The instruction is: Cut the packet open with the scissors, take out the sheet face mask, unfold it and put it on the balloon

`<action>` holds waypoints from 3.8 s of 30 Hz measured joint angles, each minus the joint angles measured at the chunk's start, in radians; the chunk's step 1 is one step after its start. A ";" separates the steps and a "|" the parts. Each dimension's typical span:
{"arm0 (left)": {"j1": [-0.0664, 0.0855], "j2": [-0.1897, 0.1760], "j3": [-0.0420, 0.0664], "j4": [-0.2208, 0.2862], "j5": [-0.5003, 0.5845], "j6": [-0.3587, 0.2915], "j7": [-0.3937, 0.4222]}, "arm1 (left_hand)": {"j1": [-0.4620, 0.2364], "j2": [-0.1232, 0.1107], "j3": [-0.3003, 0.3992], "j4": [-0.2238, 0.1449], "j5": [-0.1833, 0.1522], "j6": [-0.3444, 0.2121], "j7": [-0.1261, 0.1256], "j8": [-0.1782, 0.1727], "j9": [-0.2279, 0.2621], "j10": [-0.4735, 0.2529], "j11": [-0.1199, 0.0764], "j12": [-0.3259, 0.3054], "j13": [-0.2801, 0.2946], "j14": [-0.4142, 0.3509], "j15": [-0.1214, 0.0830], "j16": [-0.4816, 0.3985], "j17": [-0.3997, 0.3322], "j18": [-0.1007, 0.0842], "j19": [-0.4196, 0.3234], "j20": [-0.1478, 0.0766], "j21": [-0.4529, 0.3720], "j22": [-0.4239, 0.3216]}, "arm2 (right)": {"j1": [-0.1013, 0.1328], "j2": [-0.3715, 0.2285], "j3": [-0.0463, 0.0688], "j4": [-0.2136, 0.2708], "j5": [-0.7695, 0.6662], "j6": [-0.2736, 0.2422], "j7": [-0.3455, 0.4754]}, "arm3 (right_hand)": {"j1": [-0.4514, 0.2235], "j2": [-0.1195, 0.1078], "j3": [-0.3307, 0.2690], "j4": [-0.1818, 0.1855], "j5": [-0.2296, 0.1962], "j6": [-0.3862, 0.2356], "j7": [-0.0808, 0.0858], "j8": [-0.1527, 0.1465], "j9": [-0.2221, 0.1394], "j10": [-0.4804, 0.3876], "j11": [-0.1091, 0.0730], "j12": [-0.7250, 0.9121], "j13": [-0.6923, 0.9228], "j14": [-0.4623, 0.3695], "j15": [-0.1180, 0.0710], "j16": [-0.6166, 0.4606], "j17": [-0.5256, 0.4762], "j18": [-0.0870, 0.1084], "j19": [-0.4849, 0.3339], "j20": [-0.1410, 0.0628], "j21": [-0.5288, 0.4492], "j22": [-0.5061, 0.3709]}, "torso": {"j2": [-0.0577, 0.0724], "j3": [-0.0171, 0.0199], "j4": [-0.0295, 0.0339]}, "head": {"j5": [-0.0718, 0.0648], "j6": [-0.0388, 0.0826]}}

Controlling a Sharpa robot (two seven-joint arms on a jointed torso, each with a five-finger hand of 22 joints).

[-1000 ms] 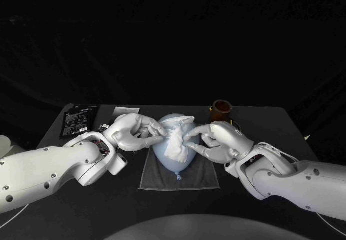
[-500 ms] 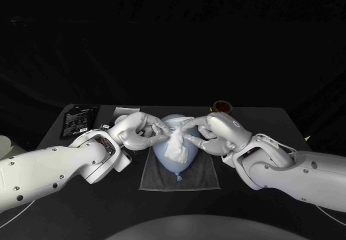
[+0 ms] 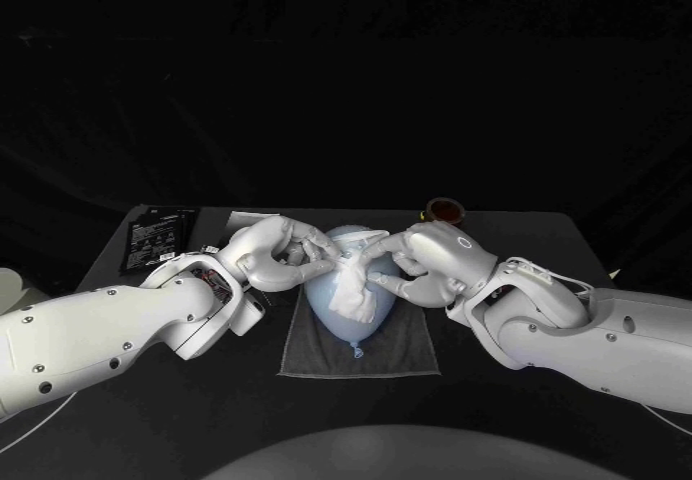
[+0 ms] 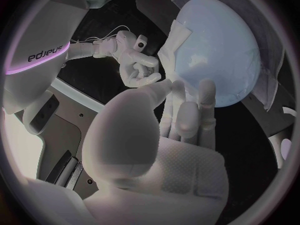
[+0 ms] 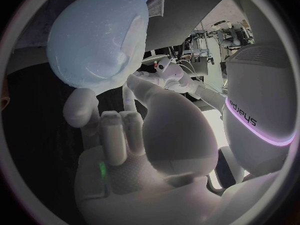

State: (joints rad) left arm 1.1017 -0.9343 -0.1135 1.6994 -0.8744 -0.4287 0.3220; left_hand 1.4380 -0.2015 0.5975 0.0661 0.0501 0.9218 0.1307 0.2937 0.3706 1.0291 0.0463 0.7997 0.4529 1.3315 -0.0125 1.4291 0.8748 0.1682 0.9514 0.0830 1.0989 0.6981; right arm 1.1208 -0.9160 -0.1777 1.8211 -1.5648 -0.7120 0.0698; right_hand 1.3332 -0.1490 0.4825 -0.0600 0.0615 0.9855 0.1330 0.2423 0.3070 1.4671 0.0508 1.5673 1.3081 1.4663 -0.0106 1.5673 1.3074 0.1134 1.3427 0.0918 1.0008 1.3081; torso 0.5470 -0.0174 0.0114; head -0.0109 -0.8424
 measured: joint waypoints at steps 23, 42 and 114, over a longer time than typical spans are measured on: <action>0.000 0.005 0.001 -0.017 0.003 0.022 -0.063 | 0.000 0.000 0.000 0.000 0.000 0.000 0.000 -0.004 -0.003 -0.004 0.004 0.005 0.003 0.000 0.000 0.000 0.005 -0.007 0.003 0.003 0.004 0.001 | -0.023 0.012 0.000 -0.004 -0.126 0.007 0.010 | 0.005 -0.026 -0.013 -0.019 0.000 0.004 0.003 -0.018 -0.006 0.000 0.007 -0.002 0.000 0.000 0.000 -0.001 0.001 0.000 -0.007 0.007 -0.012 -0.001 | 0.001 0.0007 -0.0006 | 0.002 -0.010; 0.000 0.010 0.002 -0.023 0.013 0.034 -0.074 | 0.000 0.000 0.003 -0.003 0.000 0.000 -0.001 -0.008 -0.006 -0.007 0.008 0.009 0.005 0.007 0.000 0.000 0.010 -0.007 0.003 0.003 0.004 0.003 | -0.026 0.053 0.000 -0.038 -0.170 0.008 0.015 | 0.021 -0.018 0.005 -0.043 -0.004 0.017 0.012 -0.030 -0.010 -0.001 0.007 -0.001 0.000 -0.002 0.002 0.000 0.000 -0.001 -0.011 0.011 -0.020 0.000 | 0.002 0.0012 0.0001 | 0.005 -0.013; 0.000 0.014 0.006 -0.041 0.043 0.059 -0.086 | -0.004 -0.004 0.003 -0.003 0.000 -0.003 -0.003 -0.016 -0.010 -0.007 0.008 0.017 0.011 0.010 0.004 0.008 0.028 -0.007 0.006 0.007 0.007 0.008 | -0.023 0.093 0.003 -0.106 -0.208 0.016 0.013 | 0.016 0.034 -0.003 -0.013 -0.009 0.091 -0.009 -0.055 0.004 -0.001 -0.001 -0.002 0.000 0.000 -0.003 -0.001 0.000 -0.007 -0.027 -0.006 -0.008 0.000 | 0.001 0.0010 -0.0006 | 0.004 -0.030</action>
State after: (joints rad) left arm 1.1019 -0.9203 -0.1072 1.6586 -0.8310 -0.3693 0.2358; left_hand 1.4340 -0.2054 0.6003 0.0634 0.0500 0.9192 0.1278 0.2781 0.3602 1.0223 0.0539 0.8163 0.4638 1.3419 -0.0086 1.4367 0.9024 0.1607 0.9578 0.0895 1.1063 0.7059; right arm 1.0974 -0.8227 -0.1745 1.7148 -1.7732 -0.6958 0.0824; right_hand 1.3494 -0.1151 0.4793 -0.0729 0.0522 1.0764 0.1240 0.1873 0.3106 1.4657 0.0493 1.5655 1.3078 1.4663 -0.0139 1.5664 1.3074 0.1060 1.3159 0.0861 0.9930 1.3081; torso 0.5484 -0.0165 0.0108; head -0.0072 -0.8725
